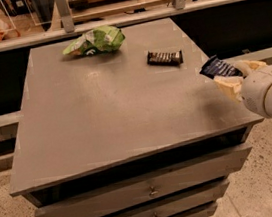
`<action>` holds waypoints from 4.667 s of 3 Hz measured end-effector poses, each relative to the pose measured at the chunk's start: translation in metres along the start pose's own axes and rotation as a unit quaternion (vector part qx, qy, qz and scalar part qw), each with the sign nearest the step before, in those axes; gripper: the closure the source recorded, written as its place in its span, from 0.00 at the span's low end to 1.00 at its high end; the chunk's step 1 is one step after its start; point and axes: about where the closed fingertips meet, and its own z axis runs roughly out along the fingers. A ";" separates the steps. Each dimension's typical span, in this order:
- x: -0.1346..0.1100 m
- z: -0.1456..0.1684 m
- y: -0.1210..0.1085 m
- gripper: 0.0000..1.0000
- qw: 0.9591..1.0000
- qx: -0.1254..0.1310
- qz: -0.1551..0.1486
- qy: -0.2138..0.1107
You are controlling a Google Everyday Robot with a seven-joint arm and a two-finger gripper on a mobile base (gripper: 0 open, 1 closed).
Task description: Move rxbar blueberry near rxbar chocolate
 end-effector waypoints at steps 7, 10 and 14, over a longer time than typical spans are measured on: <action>-0.022 0.103 0.056 1.00 0.998 -0.030 0.051 -0.031; -0.019 0.123 0.070 0.61 0.998 -0.032 0.057 -0.017; -0.032 0.119 0.061 0.00 0.996 -0.029 0.083 -0.016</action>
Offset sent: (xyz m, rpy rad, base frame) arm 0.0654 0.0648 -0.0377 0.0811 0.0456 -0.0564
